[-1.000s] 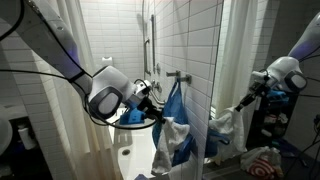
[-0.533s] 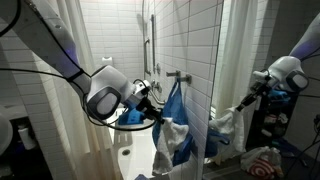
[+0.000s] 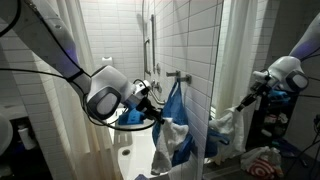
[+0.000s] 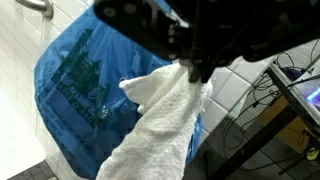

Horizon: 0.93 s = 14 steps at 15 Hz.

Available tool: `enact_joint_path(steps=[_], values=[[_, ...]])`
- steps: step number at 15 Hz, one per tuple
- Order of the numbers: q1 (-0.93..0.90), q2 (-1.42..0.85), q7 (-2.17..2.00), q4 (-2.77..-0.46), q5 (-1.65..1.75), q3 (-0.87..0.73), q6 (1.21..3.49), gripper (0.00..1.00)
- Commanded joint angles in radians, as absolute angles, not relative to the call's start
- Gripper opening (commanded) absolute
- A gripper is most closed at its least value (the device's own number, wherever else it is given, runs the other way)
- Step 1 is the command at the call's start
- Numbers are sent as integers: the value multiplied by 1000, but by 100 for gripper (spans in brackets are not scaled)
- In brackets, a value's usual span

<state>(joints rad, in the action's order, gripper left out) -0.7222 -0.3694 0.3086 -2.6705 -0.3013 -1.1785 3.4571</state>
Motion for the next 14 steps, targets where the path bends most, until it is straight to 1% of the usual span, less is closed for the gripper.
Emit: enact_joint_path(steps=[1, 13, 14], values=[[-722, -369, 309, -2670, -301, -1178, 3457, 3], [-722, -369, 309, -2671, -301, -1179, 3457, 3], [-722, -369, 309, -2671, -301, -1179, 3457, 1]])
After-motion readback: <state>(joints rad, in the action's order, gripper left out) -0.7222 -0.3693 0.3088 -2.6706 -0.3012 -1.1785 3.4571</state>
